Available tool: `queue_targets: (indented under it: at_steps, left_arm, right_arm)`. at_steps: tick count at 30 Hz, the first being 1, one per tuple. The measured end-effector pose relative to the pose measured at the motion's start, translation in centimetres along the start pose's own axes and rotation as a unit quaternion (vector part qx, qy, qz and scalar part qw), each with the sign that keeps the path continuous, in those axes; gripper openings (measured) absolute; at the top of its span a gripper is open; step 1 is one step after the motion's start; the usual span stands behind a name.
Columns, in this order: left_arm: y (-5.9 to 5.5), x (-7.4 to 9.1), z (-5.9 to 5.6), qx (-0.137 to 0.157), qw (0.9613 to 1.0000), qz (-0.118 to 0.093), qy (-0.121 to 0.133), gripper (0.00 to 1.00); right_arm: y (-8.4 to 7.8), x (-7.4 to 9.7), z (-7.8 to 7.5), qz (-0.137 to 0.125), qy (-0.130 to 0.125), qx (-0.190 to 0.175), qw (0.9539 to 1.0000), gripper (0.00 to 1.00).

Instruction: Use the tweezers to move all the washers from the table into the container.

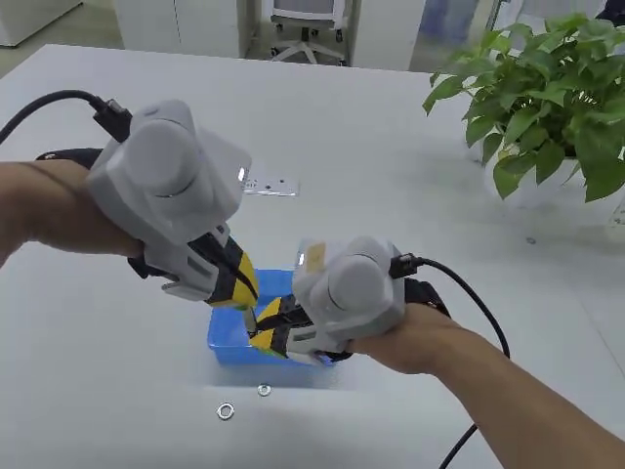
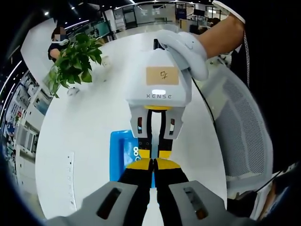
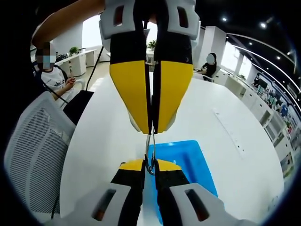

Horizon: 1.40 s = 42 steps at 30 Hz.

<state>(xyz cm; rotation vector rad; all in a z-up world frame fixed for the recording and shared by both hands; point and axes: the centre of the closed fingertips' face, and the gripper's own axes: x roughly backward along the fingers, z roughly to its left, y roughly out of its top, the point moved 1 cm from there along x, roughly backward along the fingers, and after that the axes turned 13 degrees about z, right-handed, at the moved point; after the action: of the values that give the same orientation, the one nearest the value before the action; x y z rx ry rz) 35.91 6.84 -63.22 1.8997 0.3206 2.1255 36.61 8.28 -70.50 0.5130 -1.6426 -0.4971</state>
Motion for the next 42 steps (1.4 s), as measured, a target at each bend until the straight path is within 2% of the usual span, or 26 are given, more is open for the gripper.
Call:
queue_targets:
  at_steps: [7, 21, 33, 42]
  left_arm:
    - [-0.1, -0.4, 1.0, -0.001, 1.0000, -0.001, 0.006, 0.05]
    - [-1.0, -2.2, 2.9, 0.002, 1.0000, 0.003, 0.008, 0.05]
    - [-2.1, -4.1, 3.9, 0.008, 0.9999, 0.008, 0.001, 0.05]
    - [-2.7, -5.3, 4.2, 0.015, 0.9998, 0.008, -0.006, 0.05]
  right_arm:
    - [-0.3, -0.2, -1.2, -0.001, -0.010, -0.001, 1.0000, 0.09]
    - [-1.3, -2.0, -2.9, 0.000, -0.005, -0.014, 0.9999, 0.09]
    - [-2.3, -4.0, -3.8, 0.007, 0.006, -0.027, 0.9996, 0.10]
    - [-3.0, -5.1, -4.0, 0.015, 0.016, -0.031, 0.9993, 0.10]
